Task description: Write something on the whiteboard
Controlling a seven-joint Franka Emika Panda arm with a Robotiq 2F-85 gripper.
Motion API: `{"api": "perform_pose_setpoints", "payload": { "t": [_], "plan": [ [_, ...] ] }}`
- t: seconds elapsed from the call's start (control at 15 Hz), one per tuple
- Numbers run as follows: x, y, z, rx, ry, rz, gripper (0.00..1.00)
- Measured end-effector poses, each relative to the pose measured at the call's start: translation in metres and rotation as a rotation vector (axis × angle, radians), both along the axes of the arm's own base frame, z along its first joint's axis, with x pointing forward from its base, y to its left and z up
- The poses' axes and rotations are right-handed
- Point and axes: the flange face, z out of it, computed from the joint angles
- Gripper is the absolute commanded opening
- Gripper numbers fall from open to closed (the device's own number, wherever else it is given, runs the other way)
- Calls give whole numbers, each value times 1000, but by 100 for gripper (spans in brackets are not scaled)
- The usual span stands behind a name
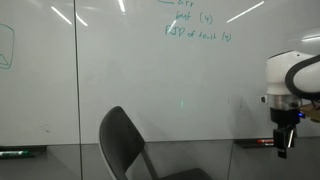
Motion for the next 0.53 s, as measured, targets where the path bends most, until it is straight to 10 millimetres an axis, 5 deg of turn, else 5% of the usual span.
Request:
{"api": "perform_pose_setpoints", "payload": {
  "t": [0.27,0.53],
  "plan": [
    [4,48,-66,55,31,175,100],
    [4,88,-112,72,20,357,100]
  ]
}}
